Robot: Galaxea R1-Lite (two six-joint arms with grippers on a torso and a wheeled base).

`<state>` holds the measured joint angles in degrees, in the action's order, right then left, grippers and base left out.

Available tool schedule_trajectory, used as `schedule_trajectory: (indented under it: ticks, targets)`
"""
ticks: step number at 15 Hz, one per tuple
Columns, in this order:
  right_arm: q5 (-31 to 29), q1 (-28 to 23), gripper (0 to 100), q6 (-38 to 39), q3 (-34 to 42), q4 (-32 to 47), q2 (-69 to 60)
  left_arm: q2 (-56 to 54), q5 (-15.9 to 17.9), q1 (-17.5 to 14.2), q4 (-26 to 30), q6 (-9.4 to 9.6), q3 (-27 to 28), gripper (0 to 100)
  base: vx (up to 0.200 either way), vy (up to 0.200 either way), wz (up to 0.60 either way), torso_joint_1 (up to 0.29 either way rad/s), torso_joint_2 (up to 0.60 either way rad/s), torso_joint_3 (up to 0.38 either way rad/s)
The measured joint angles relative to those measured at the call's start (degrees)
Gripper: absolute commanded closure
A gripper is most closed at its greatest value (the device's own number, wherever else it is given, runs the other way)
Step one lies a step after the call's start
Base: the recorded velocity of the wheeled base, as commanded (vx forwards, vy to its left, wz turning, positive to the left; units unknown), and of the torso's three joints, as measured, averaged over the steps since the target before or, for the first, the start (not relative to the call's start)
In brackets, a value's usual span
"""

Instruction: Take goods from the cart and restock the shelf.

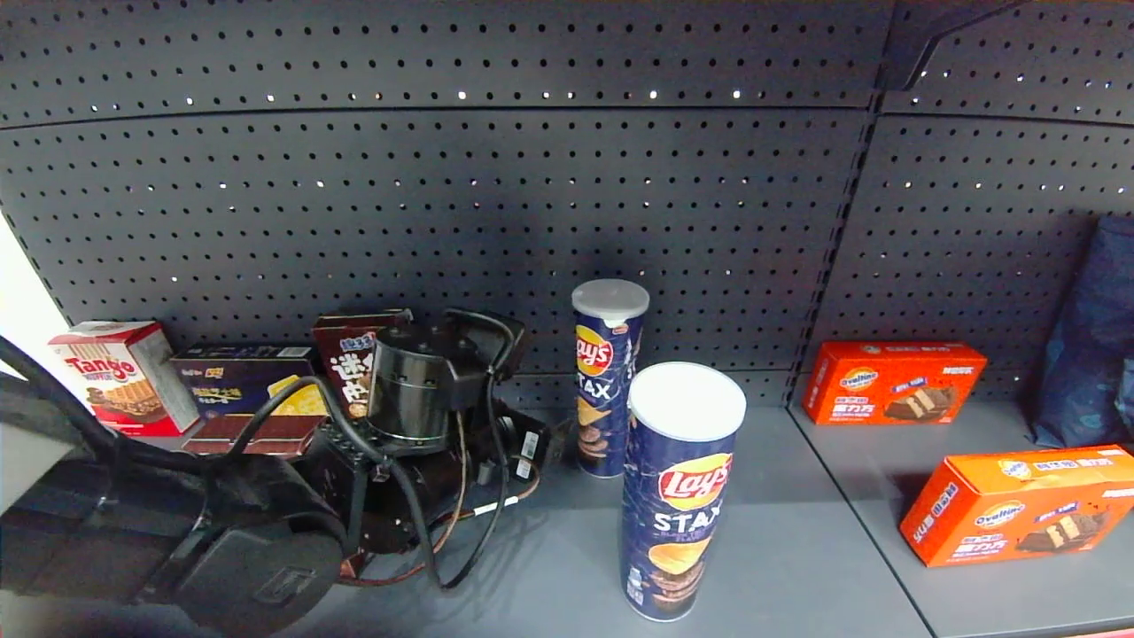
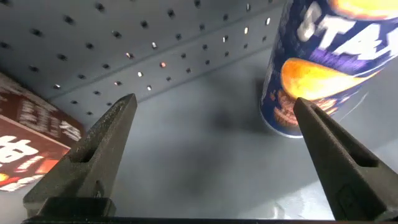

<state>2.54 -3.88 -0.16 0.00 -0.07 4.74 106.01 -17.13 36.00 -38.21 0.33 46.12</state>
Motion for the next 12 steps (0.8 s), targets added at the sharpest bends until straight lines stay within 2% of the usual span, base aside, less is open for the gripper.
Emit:
schedule_trajectory:
  ticks: [12]
  targets:
    - [0.0, 0.0, 0, 0.0, 0.0, 0.0, 0.0, 5.4, 0.4, 1.0, 0.1, -0.06, 3.5, 0, 0.000, 0.000, 0.00, 0.000, 0.00, 0.000]
